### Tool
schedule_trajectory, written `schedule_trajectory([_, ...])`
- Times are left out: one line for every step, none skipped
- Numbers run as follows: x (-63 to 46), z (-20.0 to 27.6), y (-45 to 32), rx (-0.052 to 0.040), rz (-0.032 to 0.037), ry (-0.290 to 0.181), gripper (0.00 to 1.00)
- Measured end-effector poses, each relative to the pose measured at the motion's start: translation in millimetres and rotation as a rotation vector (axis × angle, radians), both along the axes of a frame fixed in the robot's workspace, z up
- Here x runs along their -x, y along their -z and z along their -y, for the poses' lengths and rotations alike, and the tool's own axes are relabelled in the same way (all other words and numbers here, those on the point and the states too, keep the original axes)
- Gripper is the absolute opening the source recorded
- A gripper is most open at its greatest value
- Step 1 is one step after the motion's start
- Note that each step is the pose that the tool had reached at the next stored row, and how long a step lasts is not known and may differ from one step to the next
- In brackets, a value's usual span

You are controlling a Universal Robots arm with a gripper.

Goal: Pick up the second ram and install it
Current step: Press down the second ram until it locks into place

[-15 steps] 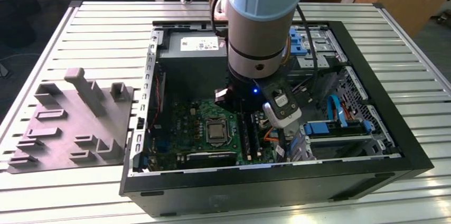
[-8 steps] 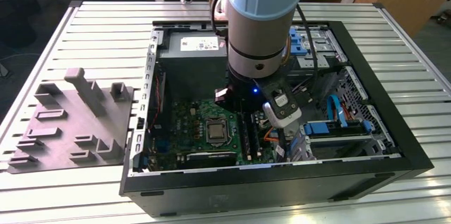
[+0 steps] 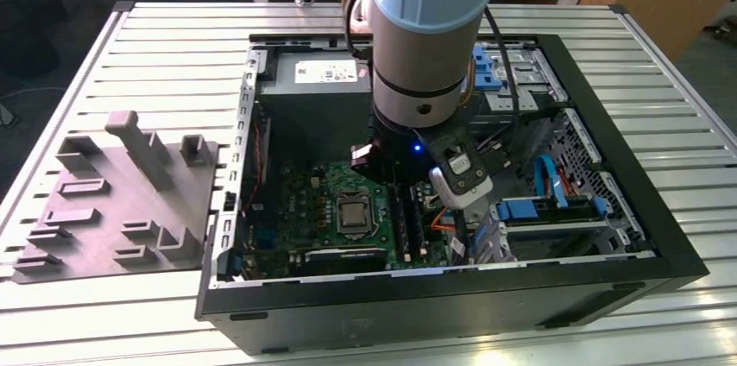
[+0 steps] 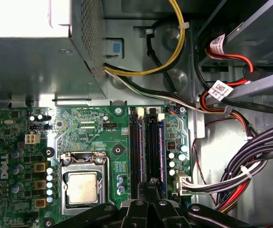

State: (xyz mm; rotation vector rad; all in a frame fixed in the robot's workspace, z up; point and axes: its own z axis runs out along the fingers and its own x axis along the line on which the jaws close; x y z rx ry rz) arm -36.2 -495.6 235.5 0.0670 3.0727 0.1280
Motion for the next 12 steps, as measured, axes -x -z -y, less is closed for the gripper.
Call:
schedule_trajectory([0.0,-0.1,-0.1,0.0002,0.0,0.0,0.1])
schedule_trajectory([0.0,-0.5,-0.2,0.0004,-0.0001,0.0,0.1])
schedule_trajectory([0.0,-1.5,-0.1,0.0002,-0.0001,0.0,0.1])
schedule_trajectory([0.0,-2.8,0.0,0.0001,0.0,0.0,0.1])
schedule_trajectory([0.0,-4.4,-0.1,0.0001,0.0,0.0,0.1])
schedule_trajectory([0.0,-6.4,-0.1,0.0002,-0.0001,0.0,0.1])
schedule_trajectory([0.0,-8.6,0.0,0.0,0.0,0.0,0.1])
schedule_trajectory([0.0,-11.2,0.0,0.0001,0.0,0.0,0.1])
schedule_trajectory([0.0,-13.9,0.0,0.0,0.0,0.0,0.1])
schedule_trajectory([0.0,-16.7,0.0,0.0001,-0.0001,0.0,0.1])
schedule_trajectory([0.0,-19.6,0.0,0.0001,-0.0001,0.0,0.1])
schedule_trajectory([0.0,-22.1,0.0,0.0001,0.0,0.0,0.1])
